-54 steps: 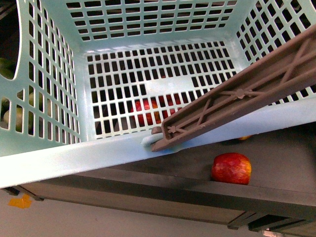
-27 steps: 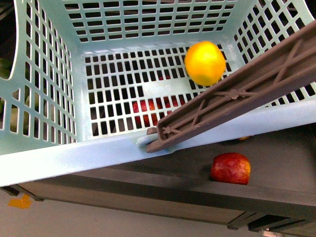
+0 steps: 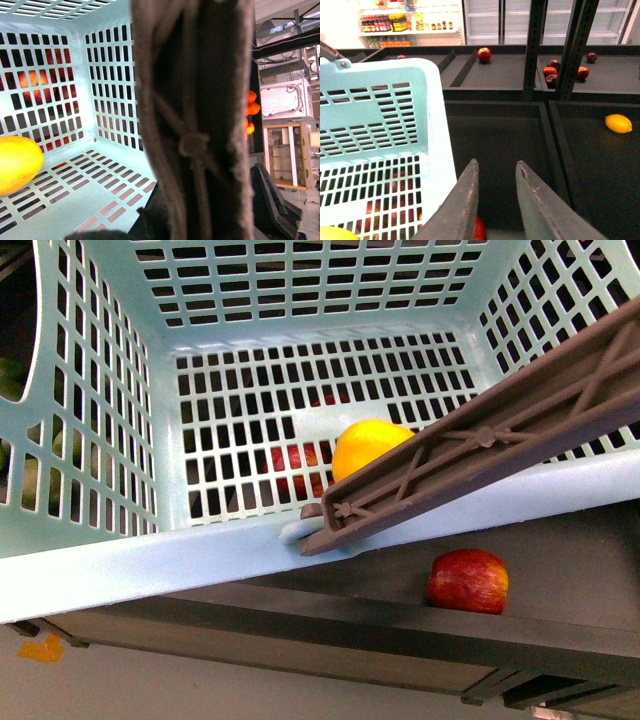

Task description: Pick lemon and mango into basket

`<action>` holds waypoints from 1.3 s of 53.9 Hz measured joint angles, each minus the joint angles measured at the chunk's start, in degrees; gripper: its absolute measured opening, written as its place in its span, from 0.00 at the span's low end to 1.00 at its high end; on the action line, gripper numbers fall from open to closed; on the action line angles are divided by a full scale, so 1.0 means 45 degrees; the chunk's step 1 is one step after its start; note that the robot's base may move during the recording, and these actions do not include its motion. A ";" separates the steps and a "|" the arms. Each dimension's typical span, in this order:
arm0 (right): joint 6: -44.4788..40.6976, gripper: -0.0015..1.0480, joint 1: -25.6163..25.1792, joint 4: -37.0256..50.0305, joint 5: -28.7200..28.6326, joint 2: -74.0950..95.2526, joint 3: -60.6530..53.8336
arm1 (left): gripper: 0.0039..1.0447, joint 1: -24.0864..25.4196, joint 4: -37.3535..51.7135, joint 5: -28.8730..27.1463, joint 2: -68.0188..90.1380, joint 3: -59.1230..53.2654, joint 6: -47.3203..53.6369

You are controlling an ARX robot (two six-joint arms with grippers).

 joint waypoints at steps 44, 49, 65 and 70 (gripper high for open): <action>-0.0209 0.70 -0.0005 -0.0253 -0.0005 -0.2254 -0.1938 | 0.04 0.0000 0.0000 0.0044 0.0000 0.0000 0.0000; -0.0209 0.83 -0.0005 -0.0253 0.0000 -0.2259 -0.1938 | 0.04 0.0000 0.0000 0.0024 0.0000 0.0000 -0.0015; -0.0204 0.92 -0.0019 -0.0257 0.0010 -0.2297 -0.1938 | 0.04 -0.0117 0.0000 0.0238 0.0000 0.0000 -0.0102; -0.0209 0.92 -0.0019 -0.0257 0.0010 -0.2297 -0.1938 | 0.04 -0.0117 0.0000 0.0151 0.0000 0.0000 -0.0039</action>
